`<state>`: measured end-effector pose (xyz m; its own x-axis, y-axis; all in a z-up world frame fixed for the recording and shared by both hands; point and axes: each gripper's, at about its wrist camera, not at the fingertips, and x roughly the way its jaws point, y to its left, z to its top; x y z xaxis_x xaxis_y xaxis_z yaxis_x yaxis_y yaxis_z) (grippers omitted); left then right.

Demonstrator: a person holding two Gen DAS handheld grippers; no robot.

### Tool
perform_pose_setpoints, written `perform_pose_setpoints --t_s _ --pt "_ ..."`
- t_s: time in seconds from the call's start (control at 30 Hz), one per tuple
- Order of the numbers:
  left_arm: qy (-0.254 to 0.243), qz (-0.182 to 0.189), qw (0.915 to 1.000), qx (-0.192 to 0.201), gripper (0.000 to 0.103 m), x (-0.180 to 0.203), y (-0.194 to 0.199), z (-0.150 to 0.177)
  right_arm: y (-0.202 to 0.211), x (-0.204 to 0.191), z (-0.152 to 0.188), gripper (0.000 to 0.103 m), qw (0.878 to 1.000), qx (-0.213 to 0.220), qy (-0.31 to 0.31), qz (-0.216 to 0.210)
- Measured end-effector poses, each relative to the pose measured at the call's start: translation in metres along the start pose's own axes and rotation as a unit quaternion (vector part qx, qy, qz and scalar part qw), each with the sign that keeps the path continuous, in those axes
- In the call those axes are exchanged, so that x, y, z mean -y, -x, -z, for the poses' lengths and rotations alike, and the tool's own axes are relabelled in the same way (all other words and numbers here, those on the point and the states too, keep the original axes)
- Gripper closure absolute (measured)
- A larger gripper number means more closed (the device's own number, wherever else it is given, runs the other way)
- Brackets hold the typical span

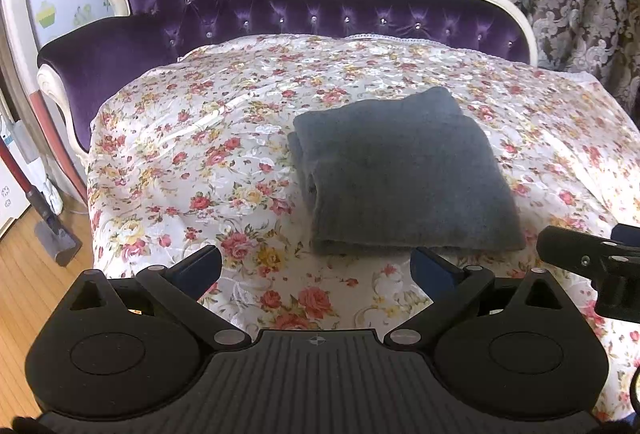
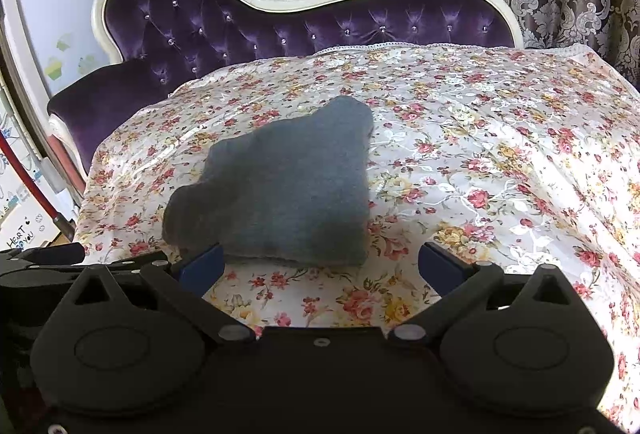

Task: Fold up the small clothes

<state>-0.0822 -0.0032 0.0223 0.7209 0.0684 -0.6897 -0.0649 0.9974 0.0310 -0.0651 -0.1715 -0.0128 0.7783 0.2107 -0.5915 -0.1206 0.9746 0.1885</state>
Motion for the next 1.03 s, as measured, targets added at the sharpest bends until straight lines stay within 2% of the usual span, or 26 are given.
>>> perform_pose_setpoints --t_s 1.03 --pt "-0.001 -0.001 0.9999 -0.016 0.001 0.002 -0.007 0.003 -0.01 -0.001 0.004 0.0 1.0 -0.02 -0.021 -0.008"
